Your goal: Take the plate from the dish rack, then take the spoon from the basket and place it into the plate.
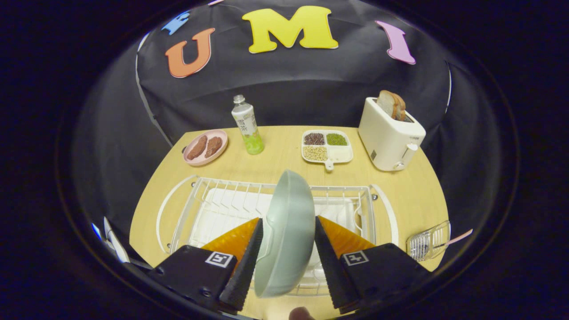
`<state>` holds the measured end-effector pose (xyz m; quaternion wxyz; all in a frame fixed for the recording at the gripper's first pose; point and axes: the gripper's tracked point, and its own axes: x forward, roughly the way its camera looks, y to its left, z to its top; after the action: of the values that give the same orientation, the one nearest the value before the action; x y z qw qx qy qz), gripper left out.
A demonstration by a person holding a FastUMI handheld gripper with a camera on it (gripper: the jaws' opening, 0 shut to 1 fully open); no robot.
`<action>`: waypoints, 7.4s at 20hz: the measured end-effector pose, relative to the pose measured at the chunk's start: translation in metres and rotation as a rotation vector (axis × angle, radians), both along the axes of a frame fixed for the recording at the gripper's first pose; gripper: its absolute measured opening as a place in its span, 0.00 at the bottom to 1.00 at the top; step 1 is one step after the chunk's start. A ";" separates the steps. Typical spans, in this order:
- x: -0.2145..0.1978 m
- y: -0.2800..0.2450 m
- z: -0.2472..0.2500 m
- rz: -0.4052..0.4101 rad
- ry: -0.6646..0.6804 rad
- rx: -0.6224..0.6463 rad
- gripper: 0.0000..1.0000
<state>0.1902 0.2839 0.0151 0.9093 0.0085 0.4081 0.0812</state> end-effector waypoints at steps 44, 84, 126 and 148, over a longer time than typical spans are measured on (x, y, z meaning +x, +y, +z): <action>-0.195 -0.072 -0.022 -0.119 -0.019 0.100 0.35; -0.196 -0.137 -0.070 -0.074 -0.319 0.202 0.70; -0.059 -0.329 -0.053 -0.153 -0.604 0.168 0.08; -0.206 -0.179 0.085 -0.044 -0.824 0.098 0.08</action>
<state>-0.0158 0.1047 0.0999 0.9966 0.0272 0.0055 0.0776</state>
